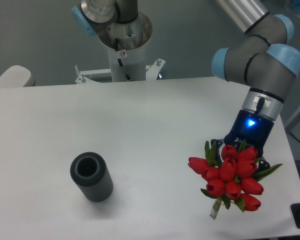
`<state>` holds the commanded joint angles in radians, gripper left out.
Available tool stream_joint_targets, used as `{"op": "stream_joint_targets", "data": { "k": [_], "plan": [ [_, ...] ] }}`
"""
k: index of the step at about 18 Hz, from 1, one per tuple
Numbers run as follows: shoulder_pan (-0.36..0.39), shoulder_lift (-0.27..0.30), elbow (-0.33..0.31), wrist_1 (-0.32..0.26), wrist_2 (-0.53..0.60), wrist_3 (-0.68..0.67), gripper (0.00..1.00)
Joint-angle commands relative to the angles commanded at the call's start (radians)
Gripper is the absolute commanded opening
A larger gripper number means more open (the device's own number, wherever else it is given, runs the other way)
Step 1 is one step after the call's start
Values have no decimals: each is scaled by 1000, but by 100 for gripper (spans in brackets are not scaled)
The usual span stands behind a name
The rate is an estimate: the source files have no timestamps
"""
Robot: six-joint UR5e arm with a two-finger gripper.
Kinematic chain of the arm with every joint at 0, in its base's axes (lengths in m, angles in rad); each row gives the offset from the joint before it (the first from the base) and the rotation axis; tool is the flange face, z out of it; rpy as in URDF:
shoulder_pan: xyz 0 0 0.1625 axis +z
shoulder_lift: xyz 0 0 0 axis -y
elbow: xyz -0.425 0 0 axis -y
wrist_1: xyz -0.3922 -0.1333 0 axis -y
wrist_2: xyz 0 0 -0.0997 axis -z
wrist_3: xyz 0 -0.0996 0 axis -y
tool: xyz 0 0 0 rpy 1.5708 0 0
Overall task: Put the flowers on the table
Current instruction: 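Hold the red tulip bouquet in the gripper and lift it slightly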
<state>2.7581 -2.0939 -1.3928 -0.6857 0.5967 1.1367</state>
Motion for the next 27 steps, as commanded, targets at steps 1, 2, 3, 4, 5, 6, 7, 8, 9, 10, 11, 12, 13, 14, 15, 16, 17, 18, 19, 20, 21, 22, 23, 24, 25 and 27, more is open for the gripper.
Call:
{"op": "stream_joint_targets", "data": {
  "k": [1, 2, 3, 4, 5, 6, 7, 8, 9, 10, 11, 12, 13, 14, 15, 16, 17, 18, 19, 20, 21, 22, 23, 24, 25, 27],
  "plan": [
    [-2, 0, -8, 2, 2, 0, 22],
    [-2, 3, -17, 2, 5, 6, 22],
    [-3, 6, -18, 0, 6, 9, 22],
    [-3, 6, -20, 0, 6, 9, 22],
    [-3, 8, -21, 0, 6, 11, 22],
    [-2, 8, -21, 0, 6, 11, 22],
    [0, 9, -21, 0, 6, 11, 22],
    [2, 14, -21, 0, 8, 11, 22],
    [2, 17, -21, 0, 9, 9, 22],
    [0, 18, -21, -2, 18, 9, 22],
    [2, 20, -20, -2, 29, 9, 22],
    [2, 23, -21, -2, 38, 9, 22],
    [2, 32, -23, -3, 44, 9, 21],
    [0, 37, -23, -3, 64, 9, 21],
    [-2, 46, -28, -3, 104, 9, 20],
    [-2, 57, -35, -3, 151, 11, 18],
    [-2, 67, -43, -3, 193, 12, 18],
    [-3, 78, -63, -3, 218, 12, 18],
    [-3, 89, -80, -3, 233, 18, 18],
    [-3, 100, -92, -3, 245, 26, 18],
    [-3, 107, -103, -3, 264, 37, 18],
    [-8, 110, -112, -3, 287, 44, 18],
    [-9, 120, -130, -2, 319, 52, 18],
    [-9, 132, -149, -2, 349, 70, 18],
    [-12, 144, -162, -2, 388, 92, 18],
    [-40, 161, -184, -2, 474, 103, 18]
  ]
}}
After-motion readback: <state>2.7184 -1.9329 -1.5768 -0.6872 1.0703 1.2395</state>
